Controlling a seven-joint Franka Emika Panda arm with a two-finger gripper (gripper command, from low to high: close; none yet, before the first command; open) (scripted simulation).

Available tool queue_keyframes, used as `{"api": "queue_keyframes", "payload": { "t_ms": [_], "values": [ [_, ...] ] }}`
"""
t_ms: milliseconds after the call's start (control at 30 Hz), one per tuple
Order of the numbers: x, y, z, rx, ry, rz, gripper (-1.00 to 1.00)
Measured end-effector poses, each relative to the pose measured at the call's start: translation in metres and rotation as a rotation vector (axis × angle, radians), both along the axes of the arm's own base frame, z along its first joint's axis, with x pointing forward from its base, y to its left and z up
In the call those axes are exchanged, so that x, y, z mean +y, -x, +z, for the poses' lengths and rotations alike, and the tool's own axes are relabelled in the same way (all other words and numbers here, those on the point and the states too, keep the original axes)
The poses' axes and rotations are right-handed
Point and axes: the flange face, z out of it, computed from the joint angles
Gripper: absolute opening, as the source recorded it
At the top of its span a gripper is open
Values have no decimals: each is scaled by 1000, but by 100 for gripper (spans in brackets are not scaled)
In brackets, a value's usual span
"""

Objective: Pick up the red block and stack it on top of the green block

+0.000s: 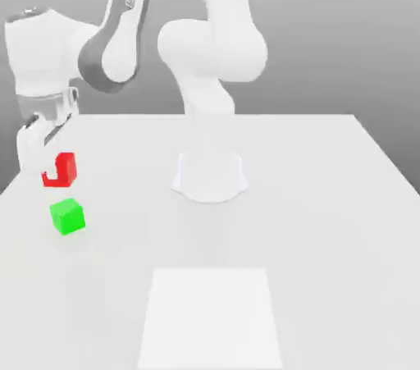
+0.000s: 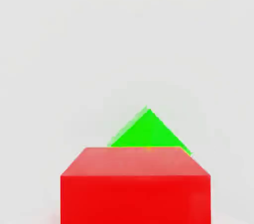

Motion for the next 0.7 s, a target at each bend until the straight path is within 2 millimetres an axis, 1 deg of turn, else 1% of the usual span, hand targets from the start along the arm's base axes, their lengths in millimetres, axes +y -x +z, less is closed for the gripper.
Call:
{"api": "queue_keyframes", "payload": {
  "t_ms": [133,267,433,600,633,700],
  "values": [
    [-2,-3,-6,-14,-10,2,-100],
    [-3,-6,-17,-22,-13,4,-100],
    [-3,-5,-37,-19,-8,0,-100],
    [-1,2,-61,1,4,-6,-100],
    [0,3,-65,5,6,-7,100],
    [0,3,-65,5,6,-7,100]
  ]
}}
